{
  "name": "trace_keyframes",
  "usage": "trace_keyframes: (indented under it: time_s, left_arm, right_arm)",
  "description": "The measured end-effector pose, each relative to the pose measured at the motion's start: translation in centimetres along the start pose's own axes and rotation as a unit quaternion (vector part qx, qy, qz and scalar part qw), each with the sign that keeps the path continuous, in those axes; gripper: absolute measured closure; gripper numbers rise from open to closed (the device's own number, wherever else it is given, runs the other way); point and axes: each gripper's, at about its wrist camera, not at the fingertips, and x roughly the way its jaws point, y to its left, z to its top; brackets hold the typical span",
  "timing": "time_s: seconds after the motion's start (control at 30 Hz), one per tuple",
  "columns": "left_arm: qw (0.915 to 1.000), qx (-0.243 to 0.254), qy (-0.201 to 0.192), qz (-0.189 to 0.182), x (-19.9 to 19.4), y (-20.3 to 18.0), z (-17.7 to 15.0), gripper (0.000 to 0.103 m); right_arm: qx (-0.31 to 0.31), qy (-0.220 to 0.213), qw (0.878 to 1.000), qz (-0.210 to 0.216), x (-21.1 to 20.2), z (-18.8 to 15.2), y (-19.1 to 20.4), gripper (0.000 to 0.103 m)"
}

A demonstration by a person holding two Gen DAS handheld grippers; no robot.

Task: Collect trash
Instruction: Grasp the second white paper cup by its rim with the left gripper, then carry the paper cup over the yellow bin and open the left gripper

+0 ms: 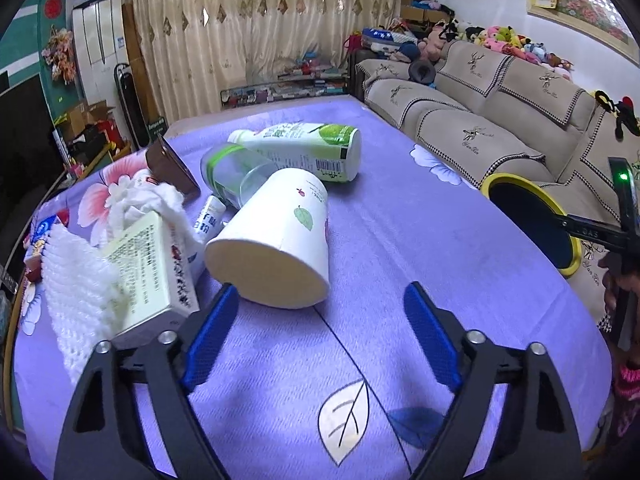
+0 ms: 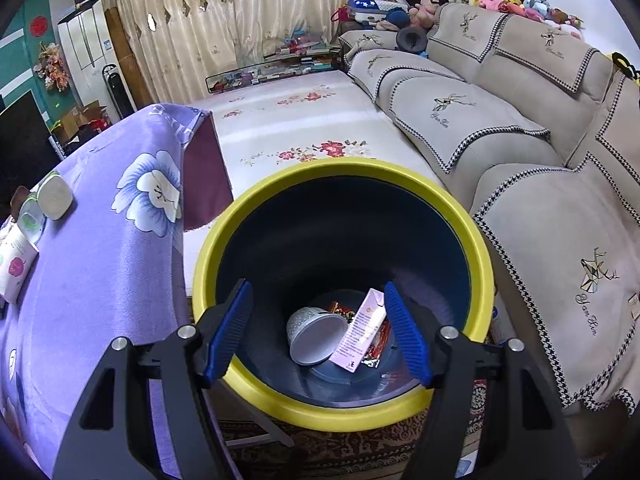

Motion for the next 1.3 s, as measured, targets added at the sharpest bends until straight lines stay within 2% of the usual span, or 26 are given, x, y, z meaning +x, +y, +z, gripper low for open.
trace_keyframes:
  time_s: [0.27, 0.37, 0.43, 0.57, 0.63, 0.7, 0.93, 1.13, 1.3]
  left_arm:
    - [0.9997, -0.015, 0.019, -0.005, 3.0, -0.1, 1.7, 0.045]
    - [0.9994, -0.027, 0.023, 0.001, 3.8, 0.2, 2.1, 0.057]
    - [0.9992, -0.03, 0.025, 0.007, 4.3, 0.3, 2.2, 0.07]
    - [0.9987, -0.042, 0.023, 0.016, 4.9, 1.1, 2.2, 0.081]
    - [0.9987, -0.044, 0.019, 0.02, 4.8, 1.2, 2.1, 0.091]
    - [0.9987, -0.046, 0.017, 0.017, 4.5, 1.4, 1.9, 0.095]
    - [0.9995, -0.025, -0.015, 0.013, 1.6, -0.5, 2.6, 0.096]
    - [0.9993, 0.001, -0.029, -0.025, -1.4, -4.0, 4.2, 0.096]
    - [0.9969, 0.039, -0.025, -0.063, -2.0, -9.2, 6.0, 0.096]
  right_arm:
    - [-0.002, 0.0, 1.0, 0.006, 0.1, -0.1, 0.0, 0.038]
    - [0.0, 0.002, 1.0, 0.006, 0.2, -0.2, -0.2, 0.038]
    - [0.001, 0.004, 1.0, 0.006, 0.4, -0.2, -0.4, 0.038]
    - [0.005, 0.006, 1.0, 0.007, 0.6, -0.3, -0.6, 0.038]
    - [0.006, 0.006, 1.0, 0.008, 0.7, -0.3, -0.6, 0.038]
    - [0.006, 0.005, 1.0, 0.01, 0.6, -0.4, -0.6, 0.038]
    - [0.01, -0.008, 1.0, 0.016, -0.5, -0.4, -0.7, 0.038]
    - [0.019, -0.021, 0.999, 0.016, -1.9, -0.5, -1.6, 0.038]
    - [0.03, -0.031, 0.999, 0.005, -3.1, -1.0, -3.2, 0.038]
